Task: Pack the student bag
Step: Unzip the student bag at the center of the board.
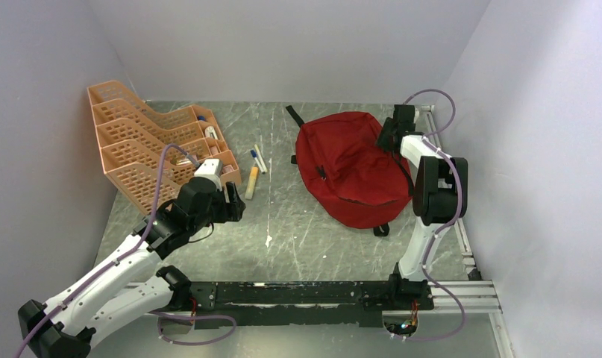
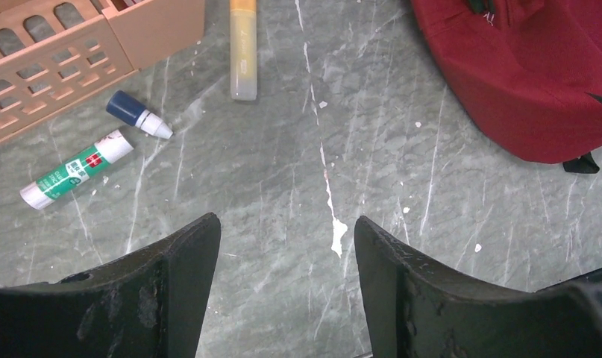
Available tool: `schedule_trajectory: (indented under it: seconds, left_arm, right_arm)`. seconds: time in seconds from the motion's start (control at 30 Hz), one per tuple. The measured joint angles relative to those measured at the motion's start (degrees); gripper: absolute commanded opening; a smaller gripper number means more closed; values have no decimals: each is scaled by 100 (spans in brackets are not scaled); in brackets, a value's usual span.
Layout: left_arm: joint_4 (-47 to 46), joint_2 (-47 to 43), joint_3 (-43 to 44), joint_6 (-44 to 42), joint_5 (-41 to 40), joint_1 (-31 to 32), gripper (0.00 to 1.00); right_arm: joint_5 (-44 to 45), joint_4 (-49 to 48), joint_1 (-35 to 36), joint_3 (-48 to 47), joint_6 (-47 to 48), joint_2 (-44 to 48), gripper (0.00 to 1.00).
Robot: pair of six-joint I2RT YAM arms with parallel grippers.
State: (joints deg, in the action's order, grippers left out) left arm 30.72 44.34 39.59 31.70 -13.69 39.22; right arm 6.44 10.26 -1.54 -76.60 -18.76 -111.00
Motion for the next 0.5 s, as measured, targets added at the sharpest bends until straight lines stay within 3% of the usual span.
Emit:
schedule_trajectory:
  seconds: [0.27,0.43,0.5]
  left_arm:
    - [2,-26,0,0,70,0,70]
    - [2,-42,0,2,92,0,70]
    - [2,-42,0,2,98,0,70]
  right_arm:
    - [-511,-15,-201,-229,61,-422,30]
    - [-780,-136,-232,-229,66,-426,2]
    - [-828,-295,-232,-151,72,-398,0]
